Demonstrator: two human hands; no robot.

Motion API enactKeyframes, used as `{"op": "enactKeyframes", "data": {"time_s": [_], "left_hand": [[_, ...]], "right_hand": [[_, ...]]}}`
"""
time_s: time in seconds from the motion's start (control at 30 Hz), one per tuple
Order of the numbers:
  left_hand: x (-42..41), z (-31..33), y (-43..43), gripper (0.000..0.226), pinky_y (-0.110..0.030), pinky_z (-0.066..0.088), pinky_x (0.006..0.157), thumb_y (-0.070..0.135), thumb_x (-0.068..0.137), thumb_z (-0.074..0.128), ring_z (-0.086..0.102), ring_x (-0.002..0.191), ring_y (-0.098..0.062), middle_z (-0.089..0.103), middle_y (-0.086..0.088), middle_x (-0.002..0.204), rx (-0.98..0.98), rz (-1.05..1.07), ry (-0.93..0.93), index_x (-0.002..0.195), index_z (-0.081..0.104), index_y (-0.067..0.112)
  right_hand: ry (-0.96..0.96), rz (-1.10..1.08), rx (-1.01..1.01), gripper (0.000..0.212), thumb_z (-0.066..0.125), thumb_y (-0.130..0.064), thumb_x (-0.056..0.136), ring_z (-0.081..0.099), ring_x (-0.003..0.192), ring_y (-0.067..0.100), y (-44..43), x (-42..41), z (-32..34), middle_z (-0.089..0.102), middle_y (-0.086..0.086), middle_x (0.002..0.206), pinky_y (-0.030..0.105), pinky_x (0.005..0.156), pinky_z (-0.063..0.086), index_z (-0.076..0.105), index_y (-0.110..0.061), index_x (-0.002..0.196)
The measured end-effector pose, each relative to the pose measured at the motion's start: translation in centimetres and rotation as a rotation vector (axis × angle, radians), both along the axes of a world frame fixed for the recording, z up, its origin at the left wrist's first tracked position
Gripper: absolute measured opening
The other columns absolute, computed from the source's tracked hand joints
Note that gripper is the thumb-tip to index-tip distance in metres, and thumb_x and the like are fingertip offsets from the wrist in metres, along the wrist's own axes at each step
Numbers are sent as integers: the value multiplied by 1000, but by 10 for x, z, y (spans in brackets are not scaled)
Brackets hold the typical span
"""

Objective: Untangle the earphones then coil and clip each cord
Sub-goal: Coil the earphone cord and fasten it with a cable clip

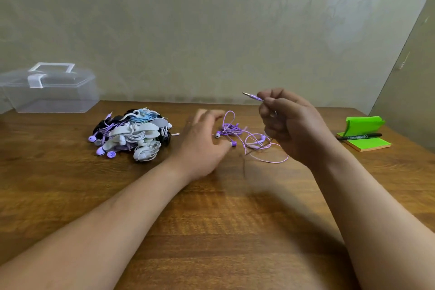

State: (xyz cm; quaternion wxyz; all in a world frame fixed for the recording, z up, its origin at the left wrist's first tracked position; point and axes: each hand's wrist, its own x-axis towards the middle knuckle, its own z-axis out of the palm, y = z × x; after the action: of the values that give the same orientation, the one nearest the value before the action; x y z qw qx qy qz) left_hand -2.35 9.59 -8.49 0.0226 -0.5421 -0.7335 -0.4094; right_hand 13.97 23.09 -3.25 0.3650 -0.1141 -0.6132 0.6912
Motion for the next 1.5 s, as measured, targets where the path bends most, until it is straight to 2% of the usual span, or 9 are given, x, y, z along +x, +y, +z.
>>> {"op": "enactKeyframes", "data": {"time_s": [0.1, 0.27, 0.4, 0.63, 0.73, 0.87, 1.17, 1.4, 1.5], "left_hand": [[25, 7, -3, 56, -16, 37, 108, 33, 87, 60, 48, 132, 0, 55, 8, 141, 69, -288, -77, 140, 45, 36], [23, 20, -4, 30, -19, 52, 72, 27, 101, 63, 63, 84, -9, 68, 4, 90, 291, -330, -661, 126, 59, 11], [12, 25, -15, 18, -9, 42, 52, 19, 104, 60, 55, 64, -1, 65, 5, 79, 126, -295, -439, 106, 70, 5], [13, 22, -19, 10, -21, 48, 61, 14, 103, 61, 61, 71, -10, 70, -14, 85, -75, -390, -403, 98, 67, 9], [12, 24, -22, 15, -19, 55, 60, 13, 106, 53, 72, 71, -14, 75, -13, 84, -118, -438, -649, 102, 64, 2], [12, 26, -27, 27, -28, 62, 71, 16, 106, 51, 77, 91, -27, 75, -20, 113, -247, -605, -951, 125, 61, 0], [11, 29, -25, 46, -29, 63, 73, 13, 95, 55, 78, 86, -17, 73, -14, 125, -3, -684, -1176, 141, 59, 16], [5, 30, -18, 40, -28, 63, 71, 5, 105, 51, 76, 77, -15, 72, -11, 129, 138, -444, -1037, 144, 55, 16], [4, 26, -18, 43, -42, 62, 72, 3, 106, 50, 76, 77, -16, 66, -6, 139, 106, -312, -835, 148, 53, 14]], "right_hand": [[1, 136, -8, 16, 45, 1, 103, 30, 48, 9, -12, -4, 1, 61, 7, 75, 19, 42, 23, 57, -9, 106], [-197, 123, 179, 12, 50, 3, 102, 27, 49, 13, -16, -7, -7, 65, 11, 73, 25, 46, 18, 52, -7, 109], [-355, 107, 324, 11, 56, 3, 100, 31, 49, 14, -15, -3, -8, 69, 15, 76, 23, 44, 25, 53, -6, 106], [-408, 179, 380, 16, 59, -2, 102, 37, 47, 11, -12, 1, -8, 65, 14, 73, 21, 43, 27, 52, 6, 114], [-382, 163, 405, 15, 65, -5, 100, 41, 50, 14, -8, 2, -9, 66, 12, 73, 24, 45, 31, 57, 2, 111], [-268, 100, 352, 10, 67, -6, 98, 46, 52, 9, -1, 1, -12, 68, 3, 72, 22, 48, 33, 60, -4, 104], [-239, 155, 246, 23, 62, -29, 105, 42, 59, 17, -5, -13, -36, 59, 3, 70, 29, 55, 37, 67, -7, 101], [-556, -3, 713, 20, 56, -30, 109, 57, 65, 7, -24, -19, -34, 73, -1, 80, 33, 63, 49, 75, -24, 108], [-603, -57, 821, 21, 55, -26, 107, 63, 71, 12, -27, -21, -35, 73, -4, 79, 40, 70, 52, 74, -24, 100]]}}
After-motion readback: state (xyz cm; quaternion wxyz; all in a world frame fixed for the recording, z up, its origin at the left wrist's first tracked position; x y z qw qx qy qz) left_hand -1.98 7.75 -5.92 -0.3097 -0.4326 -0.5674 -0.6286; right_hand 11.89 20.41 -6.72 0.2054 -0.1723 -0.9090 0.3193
